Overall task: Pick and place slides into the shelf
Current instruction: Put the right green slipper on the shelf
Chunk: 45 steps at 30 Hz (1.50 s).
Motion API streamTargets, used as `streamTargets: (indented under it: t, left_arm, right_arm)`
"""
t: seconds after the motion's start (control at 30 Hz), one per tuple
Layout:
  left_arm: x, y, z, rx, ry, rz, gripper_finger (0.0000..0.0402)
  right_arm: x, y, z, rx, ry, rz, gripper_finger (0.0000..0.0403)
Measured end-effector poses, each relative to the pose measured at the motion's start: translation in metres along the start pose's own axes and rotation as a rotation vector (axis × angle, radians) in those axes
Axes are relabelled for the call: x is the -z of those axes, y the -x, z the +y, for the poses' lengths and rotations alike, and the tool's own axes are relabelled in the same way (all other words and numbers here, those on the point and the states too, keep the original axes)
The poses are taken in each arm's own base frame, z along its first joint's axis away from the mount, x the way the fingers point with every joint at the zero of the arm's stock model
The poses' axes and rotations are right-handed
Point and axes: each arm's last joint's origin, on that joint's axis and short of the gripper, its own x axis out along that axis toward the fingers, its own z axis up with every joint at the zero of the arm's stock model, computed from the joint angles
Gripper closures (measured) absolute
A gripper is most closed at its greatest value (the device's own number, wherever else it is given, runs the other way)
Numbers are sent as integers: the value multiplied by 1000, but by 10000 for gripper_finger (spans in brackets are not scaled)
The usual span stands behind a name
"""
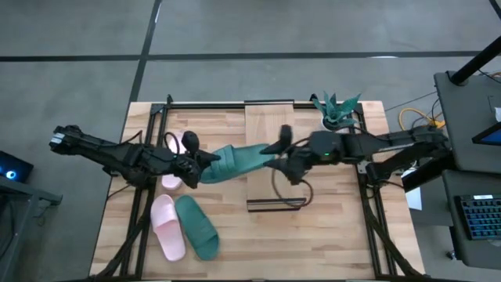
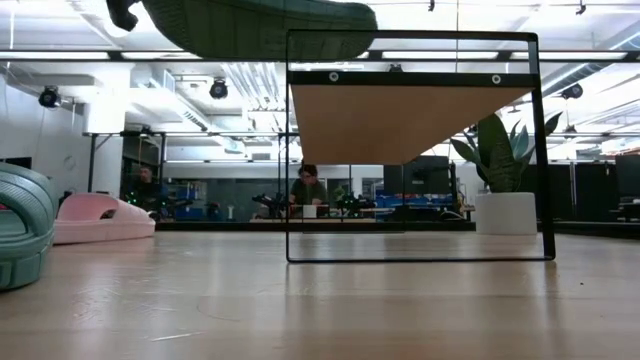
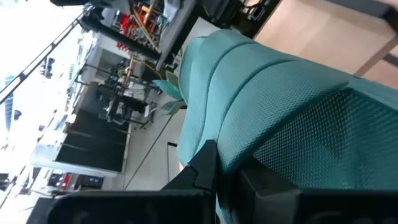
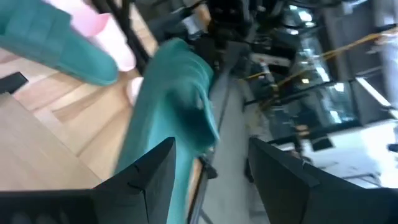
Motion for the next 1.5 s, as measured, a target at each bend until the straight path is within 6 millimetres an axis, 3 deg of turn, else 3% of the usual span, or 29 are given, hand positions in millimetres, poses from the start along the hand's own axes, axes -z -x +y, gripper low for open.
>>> streamTargets:
  t: [0.27,0.53,1.23,1.5]
  left_arm:
    - [-2,-6,-2,19,-2,-28,402]
    - [-3,-6,0,8,3,-45,402]
    - [-9,-12,4,-49,-56,-88,401]
    - [-10,-14,6,-67,-75,-98,401]
  right_arm:
    - [-14,-44,-11,-56,96,37,211]
    - [-18,-67,-7,-92,152,2,211]
    - [-16,-67,-16,-53,119,-19,238]
    - [-17,-67,-15,-74,114,-54,293]
